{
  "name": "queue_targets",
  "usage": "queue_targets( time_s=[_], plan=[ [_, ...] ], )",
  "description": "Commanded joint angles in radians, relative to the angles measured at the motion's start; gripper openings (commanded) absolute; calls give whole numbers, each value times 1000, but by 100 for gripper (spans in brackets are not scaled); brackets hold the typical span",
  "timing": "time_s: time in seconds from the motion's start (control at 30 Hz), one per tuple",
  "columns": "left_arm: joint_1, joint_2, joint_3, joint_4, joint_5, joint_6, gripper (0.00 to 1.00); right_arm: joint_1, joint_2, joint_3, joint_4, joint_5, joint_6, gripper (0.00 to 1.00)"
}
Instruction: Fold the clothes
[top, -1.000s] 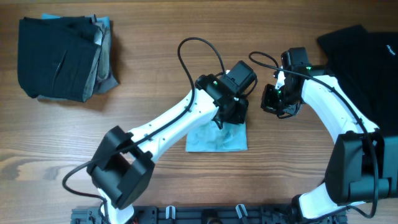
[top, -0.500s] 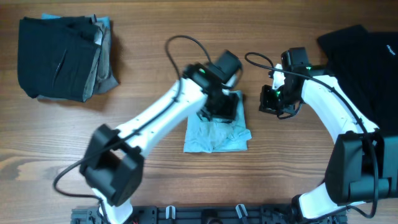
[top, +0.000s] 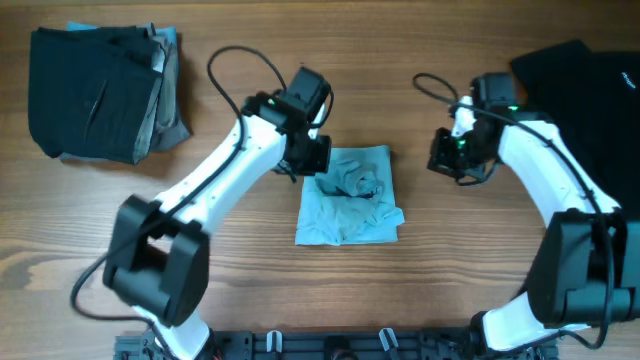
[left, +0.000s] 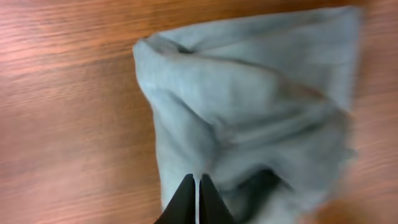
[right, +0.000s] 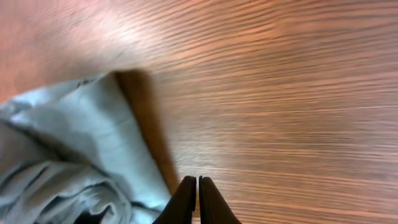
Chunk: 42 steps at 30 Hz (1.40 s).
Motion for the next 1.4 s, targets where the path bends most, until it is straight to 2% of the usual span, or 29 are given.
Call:
queue_targets(
  time_s=[0.0, 0.1, 0.2, 0.3, 0.43, 0.67, 0.77, 0.9, 0.97, 1.07, 1.13, 1.2, 1.23, 1.37],
  plan=[
    [8, 58, -87, 84, -21, 46, 4, -25, -23, 19, -4, -22, 20, 8],
    [-12, 73, -103, 135, 4, 46, 4, -25, -23, 19, -3, -22, 20, 8],
    [-50, 74, -103, 223, 132, 45, 4, -25, -23, 19, 0, -22, 20, 8],
    [-105, 74, -103, 349, 336, 29, 4, -25, -23, 19, 3, -22, 21, 8],
    [-172, 71, -102, 441, 428, -19, 5, -25, -23, 19, -2, -21, 20, 8],
    [-190, 59, -93, 421, 422, -18, 15, -25, -23, 19, 4, -45, -20, 10],
    [-146, 16, -93, 369, 399, -10, 15, -25, -26, 19, 9, -121, -115, 16],
    [-32, -98, -93, 308, 395, -8, 20, -7, -53, 19, 4, -367, -341, 28],
    [29, -152, -93, 274, 383, -5, 18, 24, -66, 19, -3, -410, -374, 31],
    [92, -194, -93, 181, 290, 42, 9, 81, -71, 19, -16, -322, -343, 28],
    [114, -186, -101, 107, 183, 48, 4, 98, -71, 19, -13, -145, -161, 20],
    [115, -166, -128, 99, 180, 72, 4, 91, -71, 19, -10, -11, -2, 16],
    [110, -157, -145, 105, 183, 72, 4, 81, -71, 19, 0, 13, 40, 15],
    [60, -100, -217, 169, 193, 72, 4, 42, -71, 19, 47, -51, 48, 15]
  ],
)
